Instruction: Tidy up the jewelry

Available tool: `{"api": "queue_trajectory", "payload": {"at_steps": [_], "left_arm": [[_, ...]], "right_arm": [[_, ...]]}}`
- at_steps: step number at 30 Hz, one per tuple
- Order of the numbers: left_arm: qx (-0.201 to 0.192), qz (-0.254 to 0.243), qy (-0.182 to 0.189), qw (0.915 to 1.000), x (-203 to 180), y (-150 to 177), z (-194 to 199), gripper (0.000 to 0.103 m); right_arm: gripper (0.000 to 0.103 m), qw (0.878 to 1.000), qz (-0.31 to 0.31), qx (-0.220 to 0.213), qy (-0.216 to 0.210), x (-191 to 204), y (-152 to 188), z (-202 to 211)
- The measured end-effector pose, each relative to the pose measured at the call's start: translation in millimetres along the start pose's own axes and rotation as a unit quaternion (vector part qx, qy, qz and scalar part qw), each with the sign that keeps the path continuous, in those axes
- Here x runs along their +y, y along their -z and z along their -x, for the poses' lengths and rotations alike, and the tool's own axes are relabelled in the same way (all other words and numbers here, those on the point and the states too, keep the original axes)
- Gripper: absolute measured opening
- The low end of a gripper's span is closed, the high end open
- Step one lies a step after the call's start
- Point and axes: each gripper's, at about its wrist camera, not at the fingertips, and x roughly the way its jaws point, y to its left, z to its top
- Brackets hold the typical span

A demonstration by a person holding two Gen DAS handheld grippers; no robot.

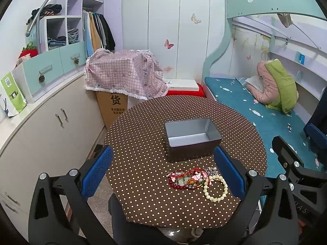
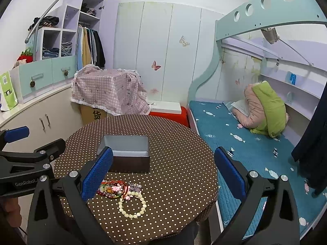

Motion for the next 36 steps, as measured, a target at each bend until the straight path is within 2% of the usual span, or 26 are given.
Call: {"api": "queue_trajectory", "payload": {"at_steps": [19,36], "left_arm": [[0.005,0.000,0.000,1.0000,3,-4,-3,0.098],[0.017,0.002,-0.003,0.9998,4,10,-23,0.098]], "right_arm": [[0.096,1.000,-0.001,0.005,-0.001,0,2,-3],[0.096,1.000,0.003,0.014,-0.001,3,5,-11]]}}
